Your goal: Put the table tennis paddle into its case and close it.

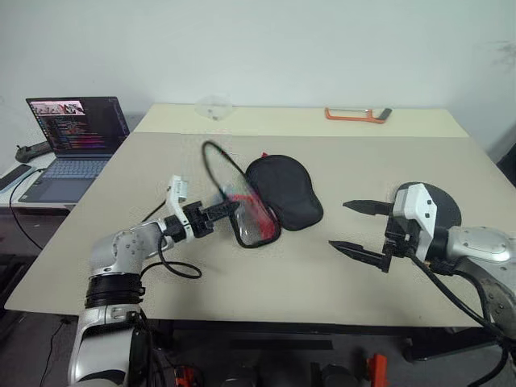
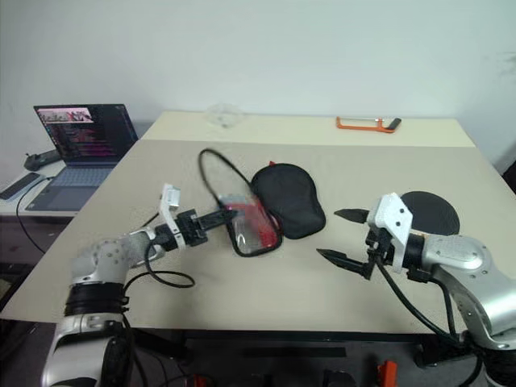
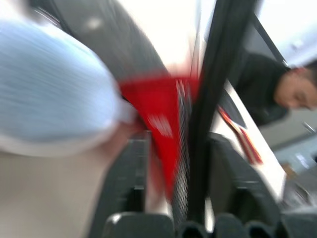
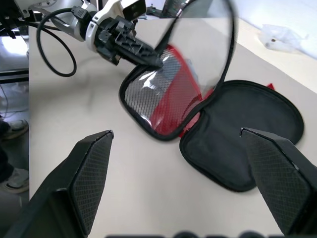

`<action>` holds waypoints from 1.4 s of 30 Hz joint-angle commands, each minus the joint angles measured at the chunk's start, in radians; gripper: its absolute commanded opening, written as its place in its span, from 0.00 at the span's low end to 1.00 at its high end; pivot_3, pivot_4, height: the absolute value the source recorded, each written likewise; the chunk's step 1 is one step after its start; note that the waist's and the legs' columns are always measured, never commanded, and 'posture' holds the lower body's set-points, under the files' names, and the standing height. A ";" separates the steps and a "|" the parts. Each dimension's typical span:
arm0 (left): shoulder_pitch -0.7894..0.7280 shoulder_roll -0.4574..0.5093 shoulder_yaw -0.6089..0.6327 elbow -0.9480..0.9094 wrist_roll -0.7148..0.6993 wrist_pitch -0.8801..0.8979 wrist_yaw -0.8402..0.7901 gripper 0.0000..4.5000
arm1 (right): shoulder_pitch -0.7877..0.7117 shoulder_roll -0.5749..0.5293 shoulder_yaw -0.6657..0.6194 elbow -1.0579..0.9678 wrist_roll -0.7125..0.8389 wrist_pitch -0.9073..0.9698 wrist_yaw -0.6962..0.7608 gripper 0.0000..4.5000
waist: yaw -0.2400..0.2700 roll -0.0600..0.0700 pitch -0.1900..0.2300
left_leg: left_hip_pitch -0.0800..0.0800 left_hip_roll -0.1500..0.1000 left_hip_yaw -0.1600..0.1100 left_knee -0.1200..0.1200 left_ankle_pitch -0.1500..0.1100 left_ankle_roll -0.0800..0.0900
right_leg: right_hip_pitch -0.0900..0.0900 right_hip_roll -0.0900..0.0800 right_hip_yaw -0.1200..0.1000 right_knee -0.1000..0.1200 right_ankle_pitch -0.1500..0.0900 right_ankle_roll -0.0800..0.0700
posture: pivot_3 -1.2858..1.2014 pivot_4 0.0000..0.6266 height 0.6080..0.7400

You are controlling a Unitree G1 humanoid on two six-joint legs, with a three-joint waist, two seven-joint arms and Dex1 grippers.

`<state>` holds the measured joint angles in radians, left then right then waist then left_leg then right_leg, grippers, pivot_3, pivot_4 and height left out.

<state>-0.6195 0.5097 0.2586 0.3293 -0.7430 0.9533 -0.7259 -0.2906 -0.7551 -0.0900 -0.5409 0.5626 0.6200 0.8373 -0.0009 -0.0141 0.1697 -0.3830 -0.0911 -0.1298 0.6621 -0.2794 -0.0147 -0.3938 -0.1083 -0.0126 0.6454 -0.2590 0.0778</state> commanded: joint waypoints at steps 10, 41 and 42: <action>0.120 0.057 0.026 -0.019 0.192 -0.274 0.060 0.99 | -0.113 0.076 0.043 0.041 0.035 0.059 -0.067 1.00 | -0.003 0.000 0.000 | 0.000 0.000 0.000 0.000 0.000 0.000 | -0.001 0.000 0.000 0.001 0.000 0.000 | 0.52 0.24 1.00; 0.085 0.375 -0.059 -0.272 0.164 -0.411 -0.443 0.99 | -0.370 0.563 0.141 0.672 -0.284 -0.007 -0.479 1.00 | -0.036 0.000 0.000 | -0.010 0.001 0.007 0.000 0.001 -0.001 | -0.020 0.001 0.004 0.013 0.000 -0.002 | 0.52 0.24 1.00; 0.082 0.367 -0.065 -0.266 0.168 -0.417 -0.441 0.99 | -0.378 0.574 0.139 0.694 -0.284 -0.010 -0.480 1.00 | -0.037 0.000 0.000 | -0.010 0.001 0.007 0.001 0.001 -0.001 | -0.020 0.001 0.005 0.014 0.000 -0.002 | 0.52 0.24 1.00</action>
<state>-0.5158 0.8761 0.1938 0.0722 -0.5792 0.5584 -1.1673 -0.6409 -0.1928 0.0610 0.1504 0.2838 0.6377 0.3616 -0.0382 -0.0146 0.1693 -0.3935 -0.0904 -0.1224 0.6629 -0.2784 -0.0156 -0.4142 -0.1074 -0.0079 0.6595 -0.2586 0.0761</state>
